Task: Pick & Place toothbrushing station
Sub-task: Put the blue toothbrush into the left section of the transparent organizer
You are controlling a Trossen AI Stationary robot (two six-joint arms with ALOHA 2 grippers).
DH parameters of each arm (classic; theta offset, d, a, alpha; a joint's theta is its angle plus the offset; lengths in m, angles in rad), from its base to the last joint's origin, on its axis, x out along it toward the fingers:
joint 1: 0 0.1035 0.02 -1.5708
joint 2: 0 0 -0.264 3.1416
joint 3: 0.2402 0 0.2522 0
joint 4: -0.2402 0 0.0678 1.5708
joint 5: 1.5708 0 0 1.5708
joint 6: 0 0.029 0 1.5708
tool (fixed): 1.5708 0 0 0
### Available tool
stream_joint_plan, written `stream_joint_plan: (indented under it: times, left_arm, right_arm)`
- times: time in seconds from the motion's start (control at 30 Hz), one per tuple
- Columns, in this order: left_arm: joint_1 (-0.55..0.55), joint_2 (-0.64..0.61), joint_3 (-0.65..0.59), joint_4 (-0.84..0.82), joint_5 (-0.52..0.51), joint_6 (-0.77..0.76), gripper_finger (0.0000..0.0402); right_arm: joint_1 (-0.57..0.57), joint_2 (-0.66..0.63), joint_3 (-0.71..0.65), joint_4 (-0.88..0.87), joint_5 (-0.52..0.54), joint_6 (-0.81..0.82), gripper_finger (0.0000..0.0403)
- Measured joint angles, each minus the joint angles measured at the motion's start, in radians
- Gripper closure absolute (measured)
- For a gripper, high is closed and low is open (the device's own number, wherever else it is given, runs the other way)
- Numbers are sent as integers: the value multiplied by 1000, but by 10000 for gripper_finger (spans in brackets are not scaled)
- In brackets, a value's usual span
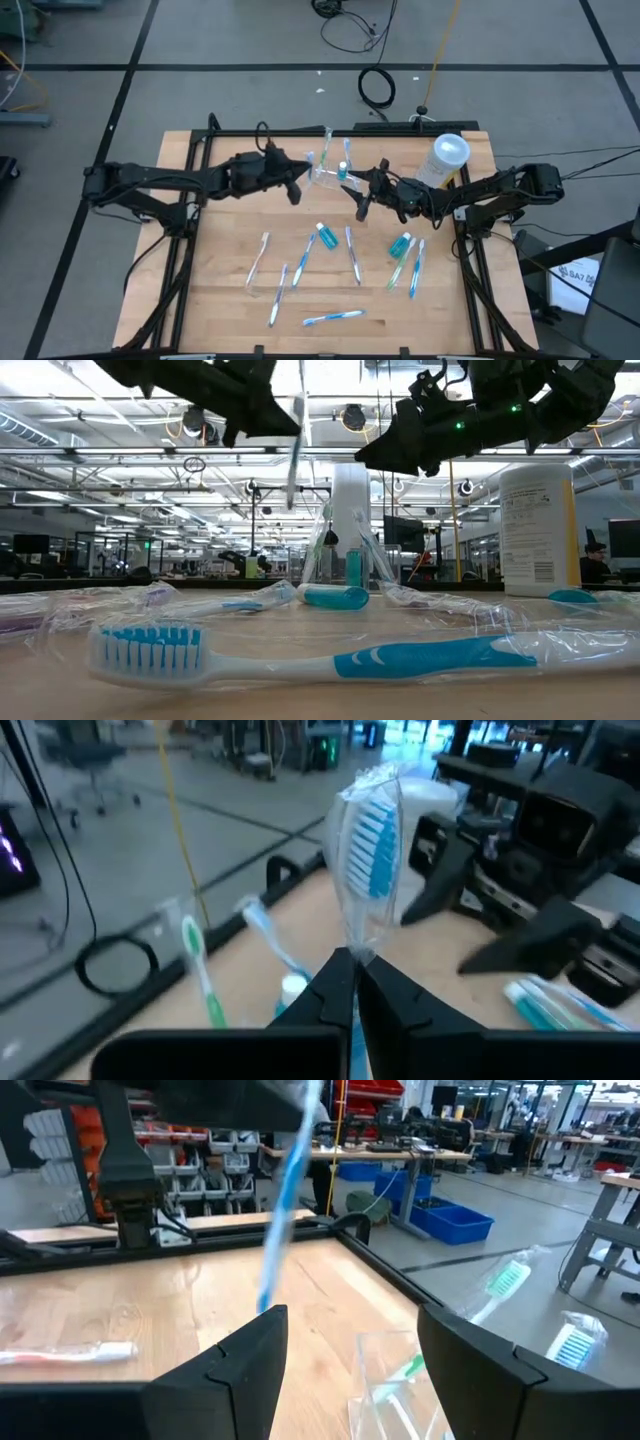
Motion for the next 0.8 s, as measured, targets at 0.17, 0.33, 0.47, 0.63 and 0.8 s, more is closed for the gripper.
stream_joint_plan:
  times: [0.17, 0.33, 0.47, 0.63, 0.8]
  left_arm:
    - [52, 94, 0, 210, -12, 92, 397]
    - [117, 192, 0, 312, -12, 104, 399]
    - [164, 253, 0, 318, -15, 88, 399]
    - [205, 324, 0, 342, -15, 78, 399]
    - [209, 389, 0, 340, -11, 101, 396]
  right_arm:
    - [0, 0, 0, 27, 0, -1, 183]
    - [0, 0, 0, 27, 0, -2, 183]
    - [0, 0, 0, 26, 0, -3, 183]
    - [0, 0, 0, 26, 0, -16, 183]
    - [0, 0, 0, 26, 0, -19, 183]
